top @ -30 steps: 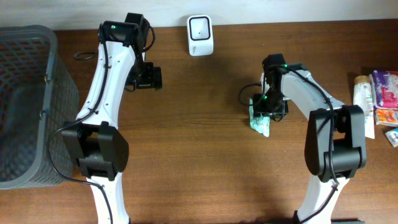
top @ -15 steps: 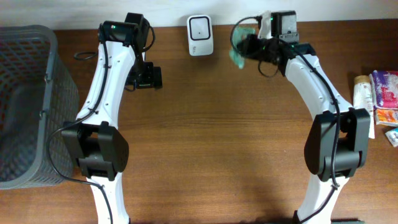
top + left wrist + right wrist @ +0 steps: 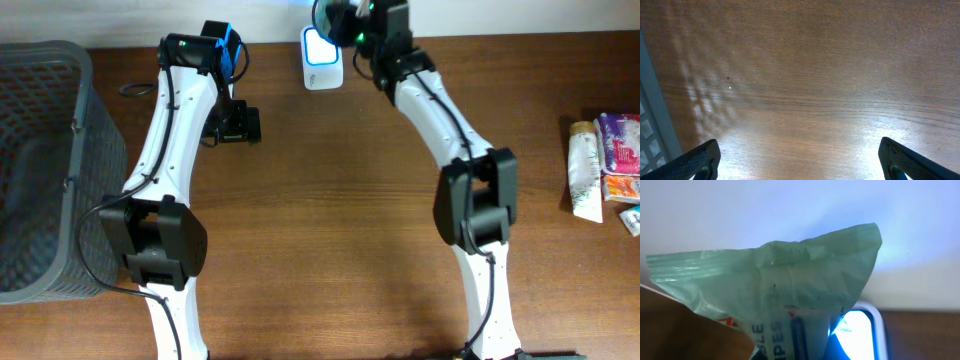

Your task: Scan the item barcode

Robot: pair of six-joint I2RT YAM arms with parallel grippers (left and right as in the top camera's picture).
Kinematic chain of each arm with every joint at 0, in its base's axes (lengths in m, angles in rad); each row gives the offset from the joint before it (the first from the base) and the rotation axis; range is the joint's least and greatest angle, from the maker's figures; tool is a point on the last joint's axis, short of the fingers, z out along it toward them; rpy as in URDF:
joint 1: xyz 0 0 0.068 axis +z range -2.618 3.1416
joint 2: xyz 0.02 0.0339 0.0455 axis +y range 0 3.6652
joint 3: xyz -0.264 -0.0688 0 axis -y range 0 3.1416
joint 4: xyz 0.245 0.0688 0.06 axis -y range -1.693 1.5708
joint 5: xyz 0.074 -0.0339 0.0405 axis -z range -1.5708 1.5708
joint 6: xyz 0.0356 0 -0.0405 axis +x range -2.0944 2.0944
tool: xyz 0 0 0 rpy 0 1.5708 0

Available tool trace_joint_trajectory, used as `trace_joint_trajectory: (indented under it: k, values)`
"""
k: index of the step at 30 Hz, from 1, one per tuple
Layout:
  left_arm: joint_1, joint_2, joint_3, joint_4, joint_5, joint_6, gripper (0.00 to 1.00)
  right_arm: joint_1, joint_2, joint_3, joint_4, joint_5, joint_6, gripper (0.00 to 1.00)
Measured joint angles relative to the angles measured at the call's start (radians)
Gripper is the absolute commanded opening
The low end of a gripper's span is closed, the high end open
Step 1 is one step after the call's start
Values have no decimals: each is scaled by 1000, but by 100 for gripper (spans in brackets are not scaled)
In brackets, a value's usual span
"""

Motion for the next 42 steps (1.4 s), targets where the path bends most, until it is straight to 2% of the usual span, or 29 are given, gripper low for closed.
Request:
trace_joint_trajectory:
  k: [8, 11, 15, 21, 26, 30, 33, 36, 42]
  values:
    - [0, 0, 0, 0, 0, 0, 99, 100, 36, 0, 3, 201, -159, 6]
    - [0, 0, 0, 0, 0, 0, 99, 103, 45, 0, 4, 319, -272, 6]
    - [0, 0, 0, 0, 0, 0, 99, 95, 59, 0, -3, 369, -360, 6]
    - [0, 0, 0, 0, 0, 0, 99, 92, 68, 0, -53, 379, -387, 4]
    - [0, 0, 0, 0, 0, 0, 99, 57, 41, 0, -164, 381, -353, 4]
    - [0, 0, 0, -1, 0, 0, 99, -79, -98, 2, -385, 376, -274, 4]
    - [0, 0, 0, -1, 0, 0, 99, -270, -215, 19, -691, 389, -251, 4]
    - [0, 0, 0, 0, 0, 0, 99, -460, -220, 15, -968, 423, -246, 4]
    - [0, 0, 0, -1, 0, 0, 99, -790, -219, 10, -1164, 447, -216, 4]
